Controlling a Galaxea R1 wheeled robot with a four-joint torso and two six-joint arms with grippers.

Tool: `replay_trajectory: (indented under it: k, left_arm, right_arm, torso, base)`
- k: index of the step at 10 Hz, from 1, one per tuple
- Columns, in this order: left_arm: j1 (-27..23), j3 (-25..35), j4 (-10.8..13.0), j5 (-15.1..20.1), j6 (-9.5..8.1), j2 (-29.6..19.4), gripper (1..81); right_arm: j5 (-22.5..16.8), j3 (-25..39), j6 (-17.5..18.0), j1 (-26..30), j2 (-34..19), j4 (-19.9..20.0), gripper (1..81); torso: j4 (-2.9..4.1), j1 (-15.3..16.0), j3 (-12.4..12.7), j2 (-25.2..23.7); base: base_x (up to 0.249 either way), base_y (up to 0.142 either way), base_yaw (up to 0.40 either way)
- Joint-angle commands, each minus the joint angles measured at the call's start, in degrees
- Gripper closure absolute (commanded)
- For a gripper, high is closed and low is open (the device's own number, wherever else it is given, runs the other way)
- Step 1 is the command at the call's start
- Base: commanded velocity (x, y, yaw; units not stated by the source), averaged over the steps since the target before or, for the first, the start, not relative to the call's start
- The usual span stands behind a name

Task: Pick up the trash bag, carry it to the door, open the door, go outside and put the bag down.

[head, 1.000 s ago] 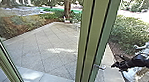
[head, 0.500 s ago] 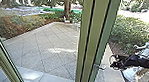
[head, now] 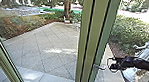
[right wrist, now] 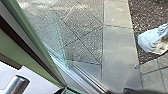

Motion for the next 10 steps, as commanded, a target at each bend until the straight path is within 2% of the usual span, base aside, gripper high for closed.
replay_trajectory:
  k: [1,2,5,7,10]
  left_arm:
    - [-1.5,0.5,-0.8,4.0,-0.19,-0.3,81.1]
    - [-1.6,0.5,-1.3,4.0,-0.37,-0.4,81.1]
    - [-1.5,0.5,-2.0,4.0,-0.37,-0.5,81.1]
    - [-1.5,0.5,-2.5,4.0,-0.37,-0.6,81.1]
    - [-1.5,0.5,-2.5,4.0,-0.37,-0.5,81.1]
  right_arm:
    - [-1.4,-9.6,-5.9,11.6,1.5,-13.8,1.0]
    - [-0.4,-11.9,-7.2,11.6,2.2,-14.3,1.0]
    - [4.0,-18.2,-7.8,12.3,2.8,-16.4,1.0]
    - [6.5,-23.3,-11.3,12.5,3.1,-16.4,1.0]
    - [8.4,-24.1,-13.2,12.6,-0.2,-16.4,1.0]
  torso:
    - [0.00,0.0,0.0,0.0]
    - [0.00,0.0,0.0,0.0]
    - [0.00,0.0,0.0,0.0]
    - [0.00,0.0,0.0,0.0]
    - [0.00,0.0,0.0,0.0]
  base:
    - [0.000,0.000,0.000]
    - [0.000,0.000,0.000]
    - [0.000,0.000,0.000]
    - [0.000,0.000,0.000]
    - [0.000,0.000,0.000]
